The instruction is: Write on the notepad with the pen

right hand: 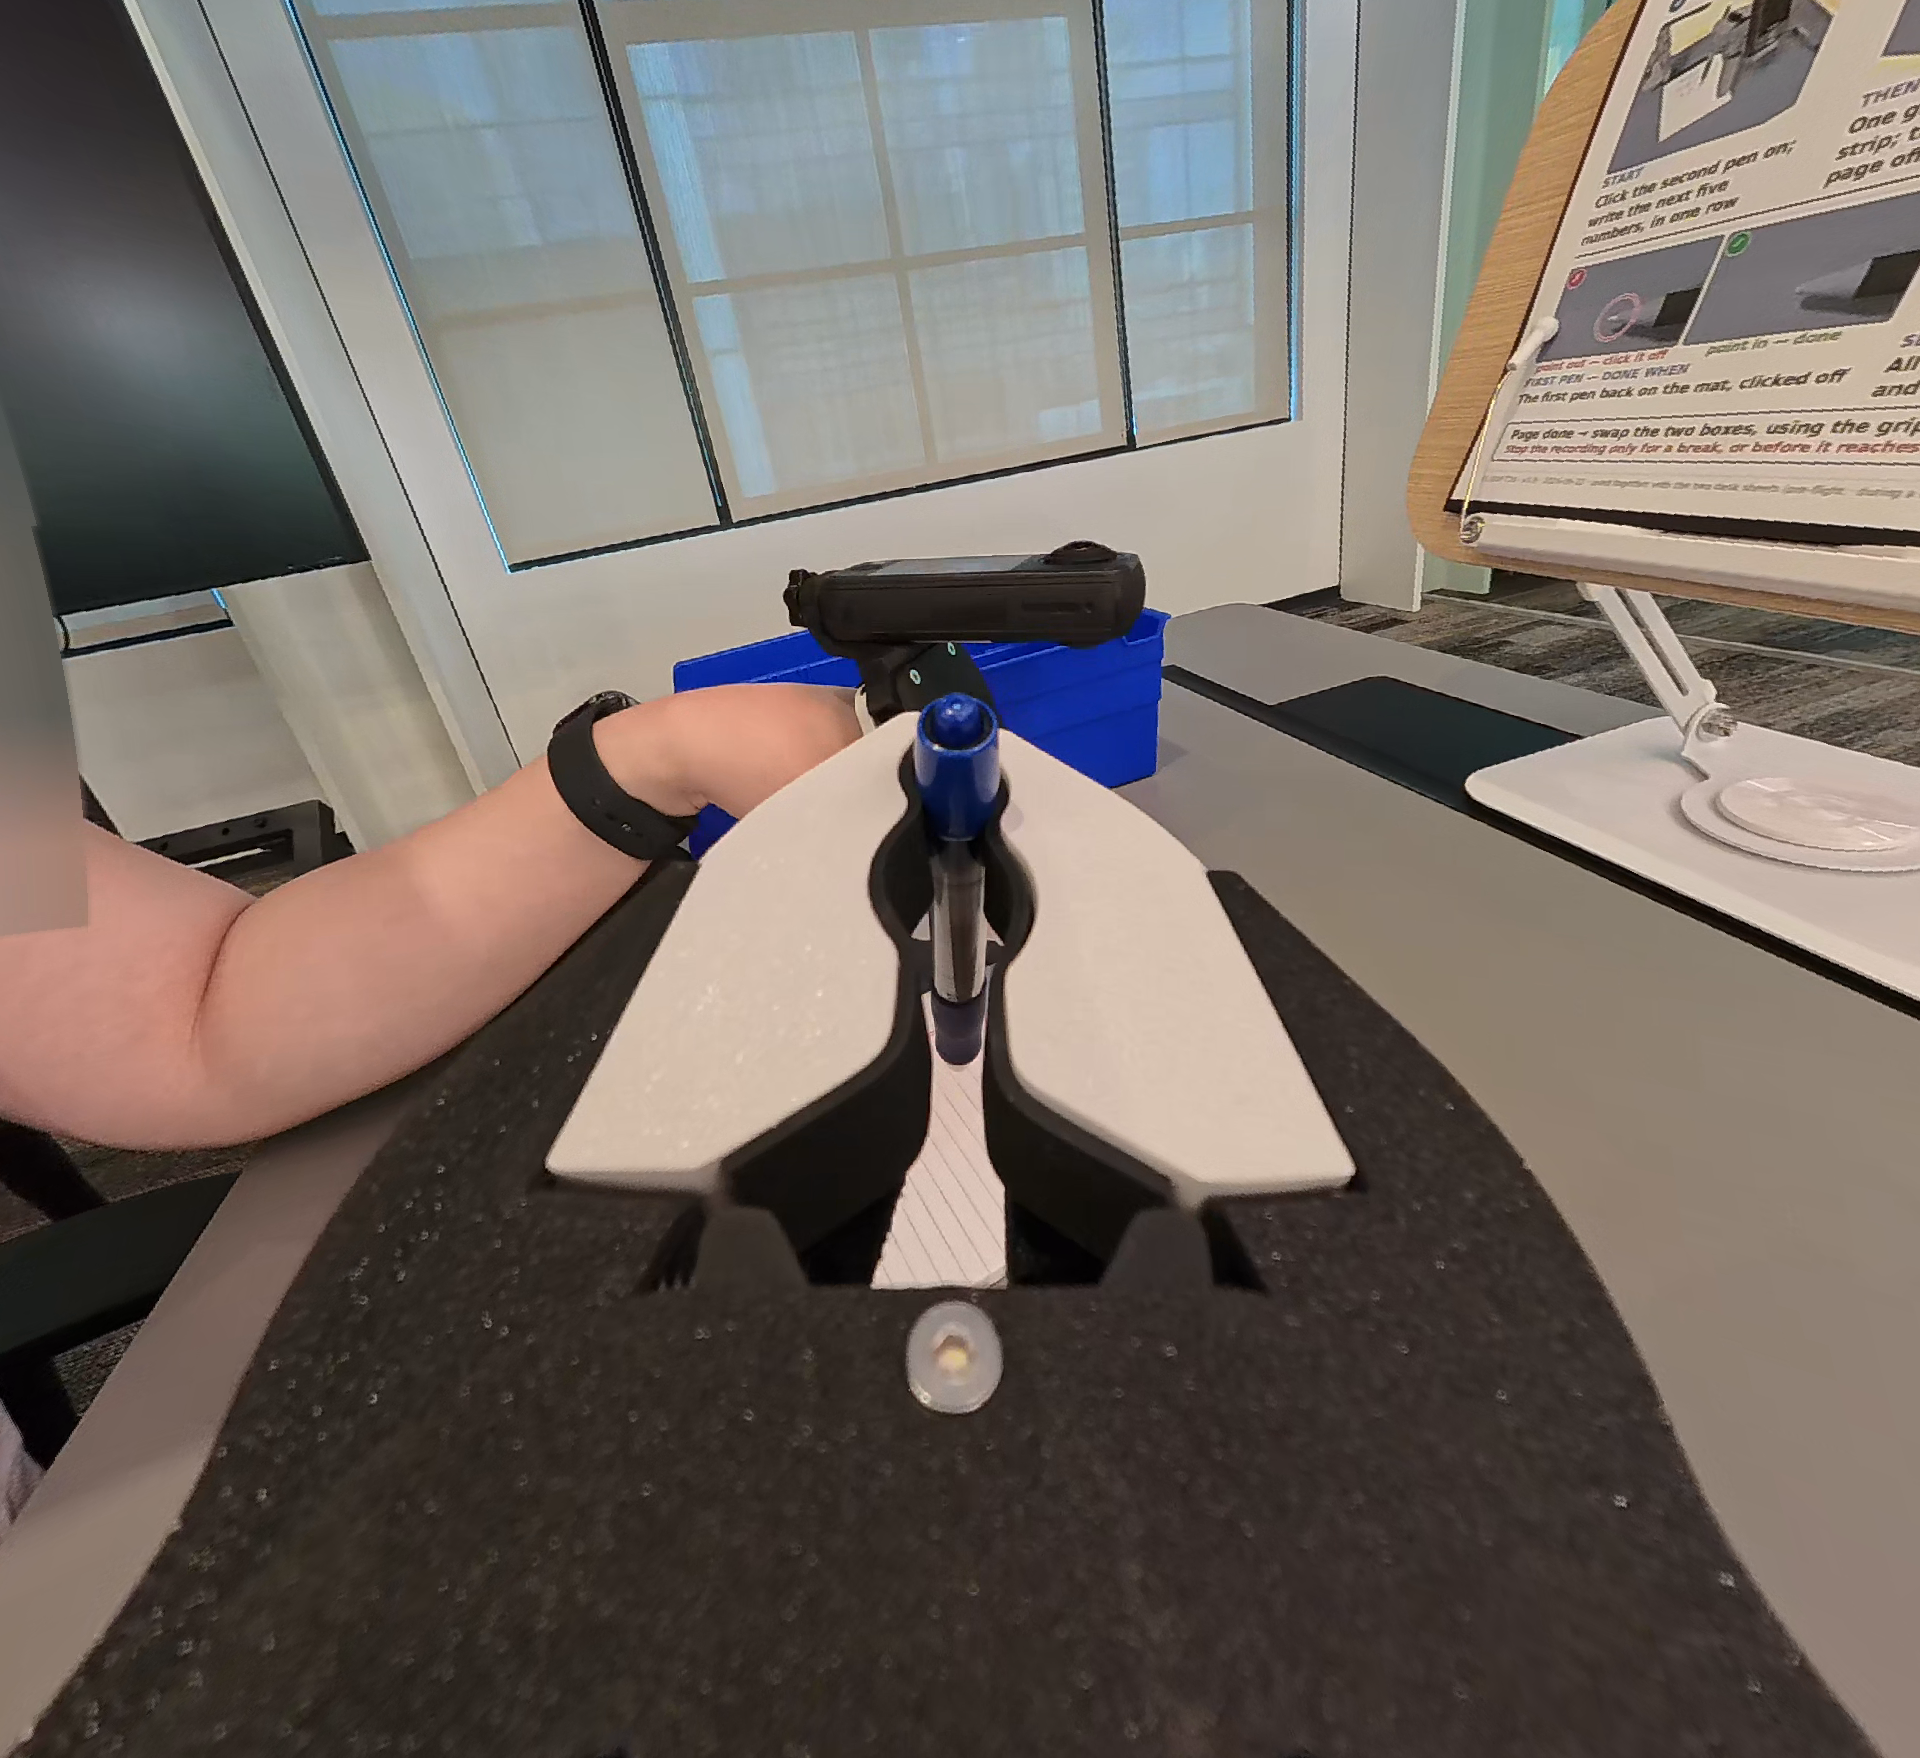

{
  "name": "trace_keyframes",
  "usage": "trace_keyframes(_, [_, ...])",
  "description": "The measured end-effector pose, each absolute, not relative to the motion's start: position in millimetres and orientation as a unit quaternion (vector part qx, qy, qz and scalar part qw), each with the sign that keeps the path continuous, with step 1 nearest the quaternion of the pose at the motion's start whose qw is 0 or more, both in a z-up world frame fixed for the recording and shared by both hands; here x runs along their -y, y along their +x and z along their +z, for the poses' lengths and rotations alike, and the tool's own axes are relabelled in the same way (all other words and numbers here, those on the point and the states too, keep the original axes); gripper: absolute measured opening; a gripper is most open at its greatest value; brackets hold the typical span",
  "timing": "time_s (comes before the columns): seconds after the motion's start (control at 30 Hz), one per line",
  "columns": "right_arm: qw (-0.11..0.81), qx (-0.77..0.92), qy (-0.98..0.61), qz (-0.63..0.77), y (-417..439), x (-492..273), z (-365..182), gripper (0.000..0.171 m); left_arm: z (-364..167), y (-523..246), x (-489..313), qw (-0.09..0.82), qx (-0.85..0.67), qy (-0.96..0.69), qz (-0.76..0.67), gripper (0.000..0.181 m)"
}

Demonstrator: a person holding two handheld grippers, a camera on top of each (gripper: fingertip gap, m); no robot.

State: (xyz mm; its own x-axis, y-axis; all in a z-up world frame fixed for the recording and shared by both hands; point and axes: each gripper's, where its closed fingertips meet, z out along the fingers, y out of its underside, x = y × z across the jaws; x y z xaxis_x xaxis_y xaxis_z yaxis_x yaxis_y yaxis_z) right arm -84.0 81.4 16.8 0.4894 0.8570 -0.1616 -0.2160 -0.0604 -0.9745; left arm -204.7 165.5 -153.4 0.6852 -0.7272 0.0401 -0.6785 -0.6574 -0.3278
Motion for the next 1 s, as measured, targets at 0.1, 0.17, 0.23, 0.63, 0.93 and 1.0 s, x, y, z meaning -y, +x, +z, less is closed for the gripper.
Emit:
trace_keyframes(0.1, [0.630, 0.272, -0.590, 0.426, -83.5, -81.6, 16.9, 0.005, -153.4, -203.1, -162.9, 0.138, -0.382, -0.909, -0.090, 0.000])
trace_keyframes(0.17, [0.629, 0.272, -0.590, 0.426, -83.2, -81.5, 17.0, 0.004, -153.5, -200.6, -157.9, 0.128, -0.388, -0.908, -0.096, 0.000])
trace_keyframes(0.23, [0.629, 0.272, -0.590, 0.427, -83.3, -81.4, 17.1, 0.004, -153.5, -198.3, -152.0, 0.117, -0.395, -0.905, -0.103, 0.000])
trace_keyframes(0.63, [0.630, 0.277, -0.589, 0.423, -82.1, -81.0, 17.0, 0.004, -151.8, -187.6, -141.9, 0.097, -0.429, -0.885, -0.155, 0.000])
trace_keyframes(0.93, [0.624, 0.278, -0.591, 0.428, -82.9, -81.8, 14.0, 0.004, -145.6, -184.7, -137.4, 0.099, -0.448, -0.873, -0.168, 0.000])
trace_keyframes(1.0, [0.624, 0.278, -0.592, 0.429, -83.1, -82.0, 13.4, 0.004, -144.4, -182.1, -134.8, 0.097, -0.450, -0.869, -0.182, 0.000])
